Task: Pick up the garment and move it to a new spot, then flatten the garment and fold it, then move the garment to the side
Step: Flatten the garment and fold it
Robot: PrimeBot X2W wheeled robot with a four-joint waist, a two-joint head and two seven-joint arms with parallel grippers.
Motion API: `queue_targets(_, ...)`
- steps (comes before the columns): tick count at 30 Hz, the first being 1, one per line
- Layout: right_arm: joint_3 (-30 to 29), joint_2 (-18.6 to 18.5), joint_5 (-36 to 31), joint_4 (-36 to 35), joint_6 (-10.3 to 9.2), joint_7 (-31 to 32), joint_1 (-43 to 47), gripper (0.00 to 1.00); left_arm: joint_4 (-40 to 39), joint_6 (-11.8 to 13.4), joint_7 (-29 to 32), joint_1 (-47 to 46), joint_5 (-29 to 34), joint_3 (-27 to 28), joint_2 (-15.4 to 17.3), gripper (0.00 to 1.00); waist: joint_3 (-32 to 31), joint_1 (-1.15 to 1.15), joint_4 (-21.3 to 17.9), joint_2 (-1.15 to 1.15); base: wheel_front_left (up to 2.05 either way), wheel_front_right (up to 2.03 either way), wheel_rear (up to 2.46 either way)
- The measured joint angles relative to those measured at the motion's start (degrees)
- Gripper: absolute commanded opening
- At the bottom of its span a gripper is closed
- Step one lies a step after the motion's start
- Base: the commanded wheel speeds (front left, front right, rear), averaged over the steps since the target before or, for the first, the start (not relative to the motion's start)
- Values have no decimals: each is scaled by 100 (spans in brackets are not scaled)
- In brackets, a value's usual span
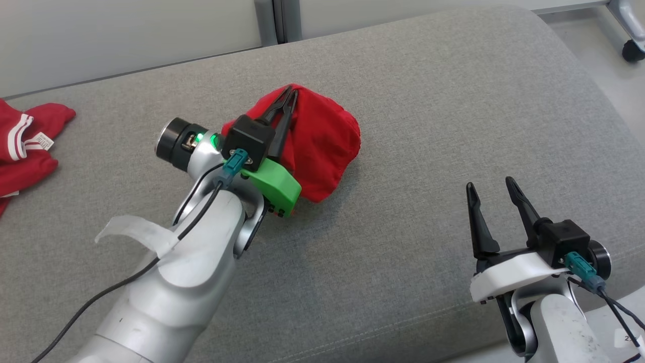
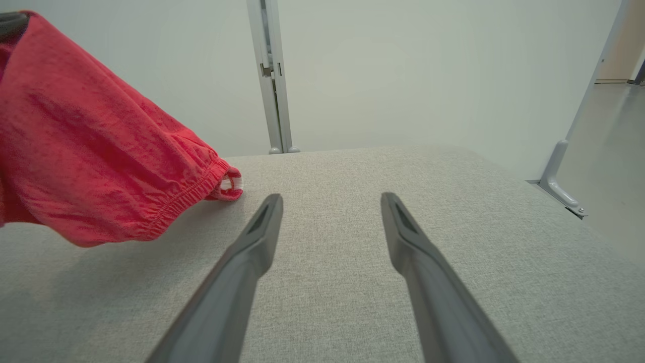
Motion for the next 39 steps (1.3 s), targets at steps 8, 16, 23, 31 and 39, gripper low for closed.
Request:
queue_targets(8, -96, -2, -18, -59, 0, 2, 35, 100, -1302, 132, 633, 179, -3, -96, 188, 0, 30, 0, 0, 0, 0, 0, 0)
queue_targets(16, 18, 1, -3, -81, 0, 11, 1, 100, -1543, 231, 1294, 500, -396, 56, 403, 0, 176, 0, -13, 0, 0, 0, 0)
queue_targets(23, 304, -3, 70, 22, 0, 11, -253, 100, 209, 138, 1382, 493, -765, 323, 499, 0, 324, 0, -196, 0, 0, 0, 0)
queue_targets(31, 709, -1, 144, 235, 0, 5, -480, 100, 1512, 353, 460, -71, -812, 612, 323, 9, 454, 0, -439, 0, 0, 0, 0)
queue_targets(39, 966, -4, 146, 470, 0, -1, -506, 100, 2308, 241, 13, -143, -872, 634, 21, 100, 376, 0, -301, 0, 0, 0, 0)
